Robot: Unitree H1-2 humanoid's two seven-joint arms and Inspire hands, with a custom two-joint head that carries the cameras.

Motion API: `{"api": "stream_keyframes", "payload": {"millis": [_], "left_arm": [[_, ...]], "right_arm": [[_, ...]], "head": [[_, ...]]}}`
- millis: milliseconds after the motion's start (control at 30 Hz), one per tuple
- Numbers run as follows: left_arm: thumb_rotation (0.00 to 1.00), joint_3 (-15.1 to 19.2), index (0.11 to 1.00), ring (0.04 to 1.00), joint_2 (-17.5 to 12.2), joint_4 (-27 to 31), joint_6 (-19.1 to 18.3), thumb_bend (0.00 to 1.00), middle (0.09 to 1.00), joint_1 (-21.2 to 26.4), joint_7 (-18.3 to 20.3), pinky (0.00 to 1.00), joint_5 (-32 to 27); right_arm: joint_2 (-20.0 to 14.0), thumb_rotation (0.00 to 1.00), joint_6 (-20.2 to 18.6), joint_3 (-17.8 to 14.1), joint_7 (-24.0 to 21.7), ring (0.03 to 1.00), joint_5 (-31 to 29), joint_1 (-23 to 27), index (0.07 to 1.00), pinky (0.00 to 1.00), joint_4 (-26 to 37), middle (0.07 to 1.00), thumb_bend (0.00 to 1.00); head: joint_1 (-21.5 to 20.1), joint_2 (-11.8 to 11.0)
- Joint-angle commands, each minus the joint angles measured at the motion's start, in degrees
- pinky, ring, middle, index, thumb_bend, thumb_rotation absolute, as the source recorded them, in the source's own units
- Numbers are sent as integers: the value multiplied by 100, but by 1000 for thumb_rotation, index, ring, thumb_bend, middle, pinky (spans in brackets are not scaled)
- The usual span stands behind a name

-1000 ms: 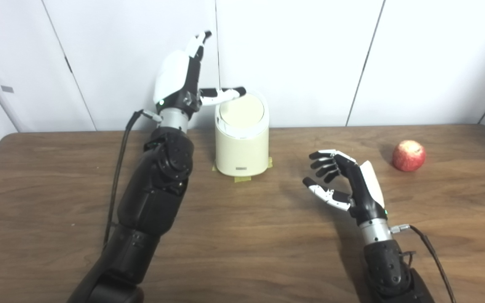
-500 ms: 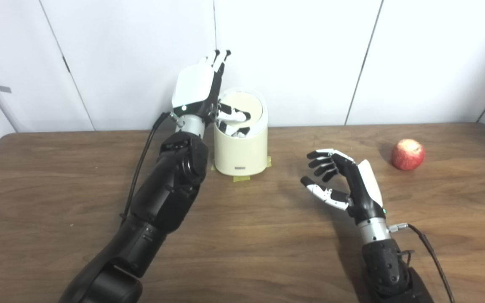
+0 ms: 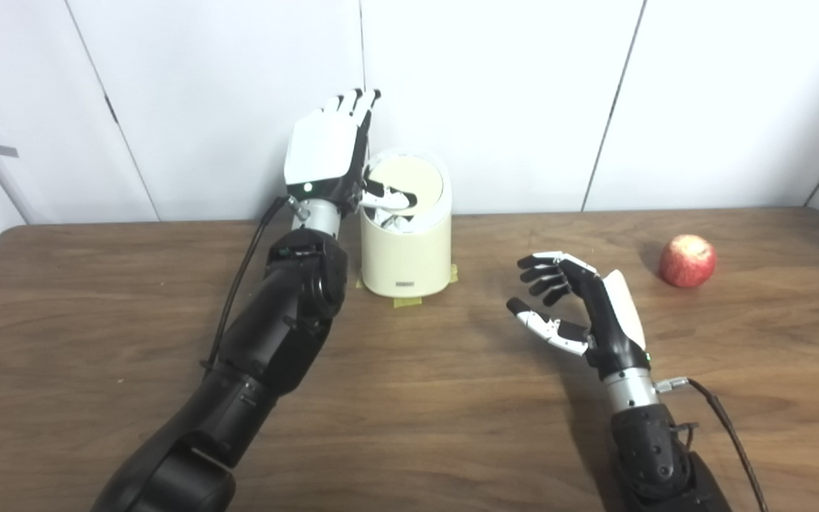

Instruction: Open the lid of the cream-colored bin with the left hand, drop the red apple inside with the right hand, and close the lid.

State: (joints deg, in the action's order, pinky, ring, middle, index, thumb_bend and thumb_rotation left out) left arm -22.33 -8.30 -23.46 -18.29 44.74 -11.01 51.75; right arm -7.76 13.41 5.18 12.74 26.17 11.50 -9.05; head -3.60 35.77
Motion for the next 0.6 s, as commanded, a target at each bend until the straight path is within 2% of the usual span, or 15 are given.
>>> {"api": "stream_keyframes", "payload": {"millis": [0, 133, 233, 333, 567], "left_arm": [[184, 25, 952, 960, -74, 65, 16, 885, 963, 340, -159, 927, 116], [149, -118, 957, 962, -141, 11, 44, 926, 963, 368, -199, 932, 311], [138, -518, 986, 992, -371, 11, 185, 962, 989, 428, -219, 970, 801], [131, -764, 997, 1000, -514, 99, 285, 996, 999, 458, -179, 997, 1073], [202, -931, 1000, 1000, -627, 288, 487, 1000, 999, 456, 86, 1000, 1313]], "right_arm": [[142, 330, 86, 43, 90, 556, -4, -16, 634, 443, 2, 613, 323], [154, 332, 56, 37, 70, 555, -23, -27, 632, 441, 40, 610, 325], [159, 336, -37, 40, 31, 562, -9, -38, 635, 446, 96, 615, 325], [156, 320, 7, 41, 35, 558, -30, -31, 634, 443, 83, 613, 325], [162, 316, 30, 47, 67, 559, 1, -23, 631, 448, 67, 613, 324]], "head": [[-6, 8], [2, 15], [-2, 26], [-2, 32], [-5, 31]]}}
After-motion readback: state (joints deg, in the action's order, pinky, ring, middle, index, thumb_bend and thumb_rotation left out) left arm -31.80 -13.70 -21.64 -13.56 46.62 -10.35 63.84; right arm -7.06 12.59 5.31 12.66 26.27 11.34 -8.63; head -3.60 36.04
